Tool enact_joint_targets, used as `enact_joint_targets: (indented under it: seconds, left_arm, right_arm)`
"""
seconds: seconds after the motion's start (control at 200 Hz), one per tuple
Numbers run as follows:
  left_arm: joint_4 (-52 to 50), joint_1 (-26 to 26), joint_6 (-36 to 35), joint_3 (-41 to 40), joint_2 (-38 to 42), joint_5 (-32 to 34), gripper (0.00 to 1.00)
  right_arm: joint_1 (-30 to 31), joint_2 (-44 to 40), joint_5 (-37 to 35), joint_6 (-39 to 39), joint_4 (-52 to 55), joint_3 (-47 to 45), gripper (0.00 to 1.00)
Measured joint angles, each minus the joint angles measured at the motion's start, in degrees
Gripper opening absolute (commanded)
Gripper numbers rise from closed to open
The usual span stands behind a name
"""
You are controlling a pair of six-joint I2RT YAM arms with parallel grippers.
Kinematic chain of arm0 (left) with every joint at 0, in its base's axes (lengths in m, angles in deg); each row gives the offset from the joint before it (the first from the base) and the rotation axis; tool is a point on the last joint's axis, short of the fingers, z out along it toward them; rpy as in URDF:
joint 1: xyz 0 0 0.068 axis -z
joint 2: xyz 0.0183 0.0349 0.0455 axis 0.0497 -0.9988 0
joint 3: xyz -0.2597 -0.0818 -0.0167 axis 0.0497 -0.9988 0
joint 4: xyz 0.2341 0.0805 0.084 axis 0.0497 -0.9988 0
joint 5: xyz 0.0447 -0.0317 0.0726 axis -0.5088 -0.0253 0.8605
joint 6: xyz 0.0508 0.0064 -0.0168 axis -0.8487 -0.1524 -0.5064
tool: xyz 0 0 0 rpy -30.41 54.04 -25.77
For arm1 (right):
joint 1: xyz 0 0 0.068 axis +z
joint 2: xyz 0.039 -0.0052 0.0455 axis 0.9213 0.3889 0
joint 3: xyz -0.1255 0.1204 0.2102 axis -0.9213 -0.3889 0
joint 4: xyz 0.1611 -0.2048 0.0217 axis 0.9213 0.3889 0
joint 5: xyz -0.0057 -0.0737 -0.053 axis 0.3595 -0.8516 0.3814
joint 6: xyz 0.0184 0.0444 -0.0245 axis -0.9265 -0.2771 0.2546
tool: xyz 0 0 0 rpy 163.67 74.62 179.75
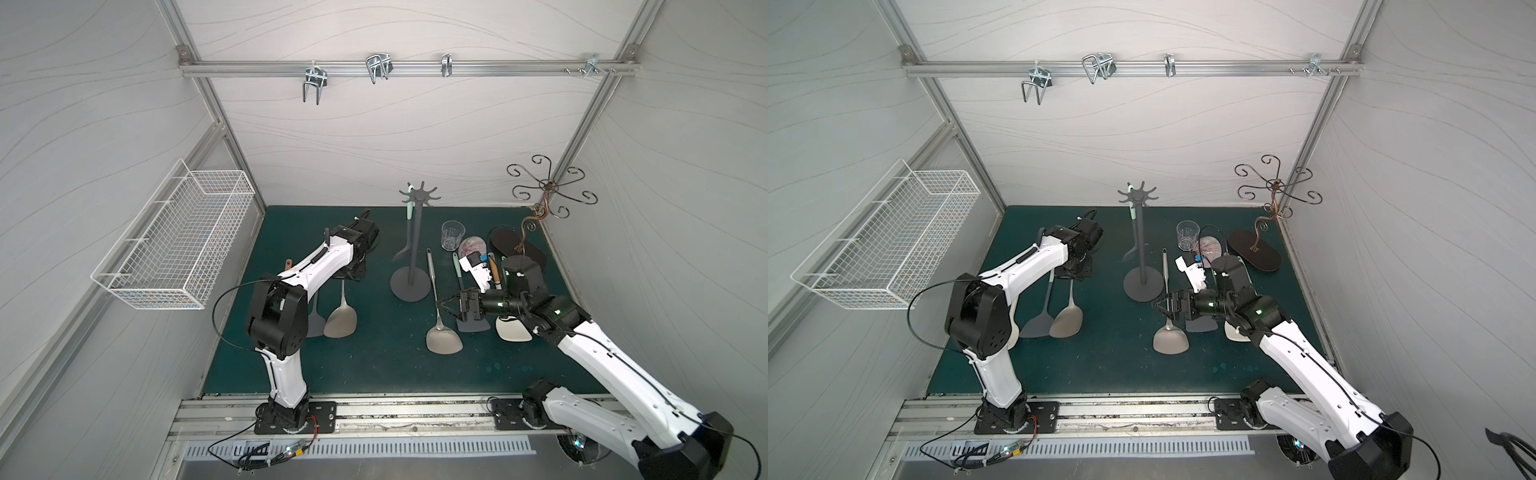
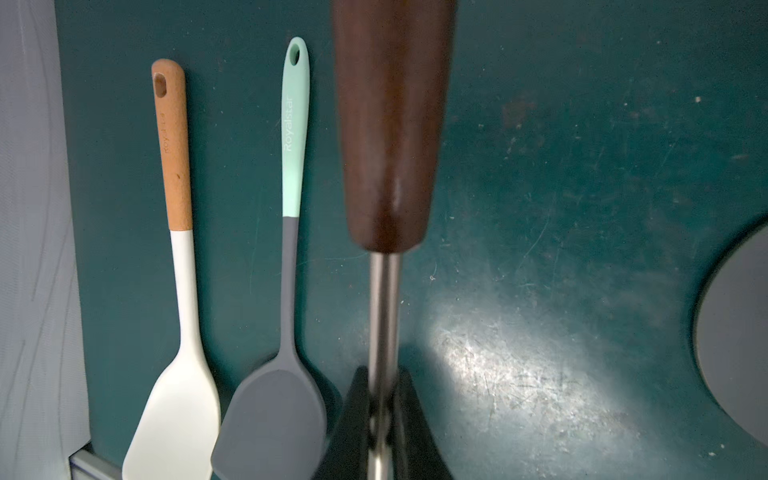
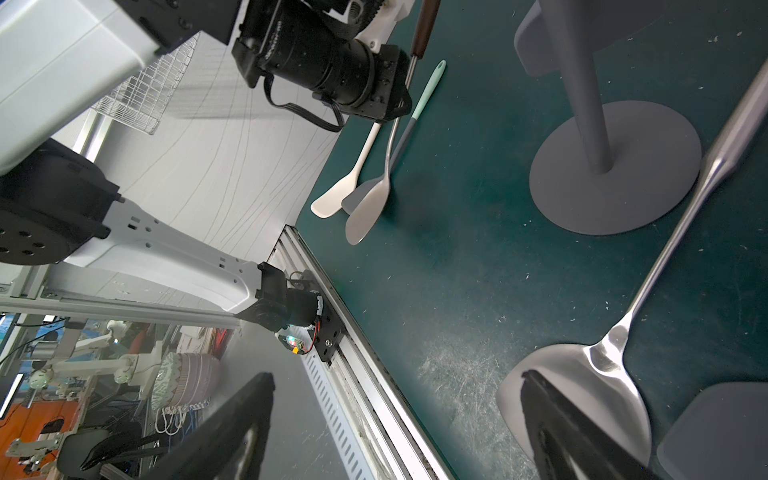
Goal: Take the spatula off the kitchen utensil rack
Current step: Place the spatula at the center of the board.
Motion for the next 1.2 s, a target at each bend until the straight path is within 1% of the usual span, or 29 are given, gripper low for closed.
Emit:
enact_joint_targets:
  seconds: [0.205,0.4,0.82,1.015,1.201]
  left_arm:
    - [-2.1,0.3,0.6,5.5,-6.9,1.9,0.0]
    - [-3.6,0.3,0.7,7.8,-12.0,3.1,0.0]
    - [-6.4,0.3,2.7,10.1,-17.3,3.1,0.0]
    - [-7.9,0.4,3.6,12.4,-20.5,3.9,0.0]
    - [-8.7,0.4,3.7,12.5,-21.6,4.4,0.0]
  right_arm:
    - [0.0,0.1,0.0,0.2,-0.1,-0.2,0.93]
    - [0.0,0.1,0.0,0.3,-0.1,-0.6,0.93]
    - [-0.1,0.9,0.2,0.3,-1.0,-1.2,0.93]
    - [-0.2,0.9,0.2,0.6,-1.4,-1.2,0.93]
    - [-0.5,0.9,0.4,0.9,-1.4,-1.3,0.93]
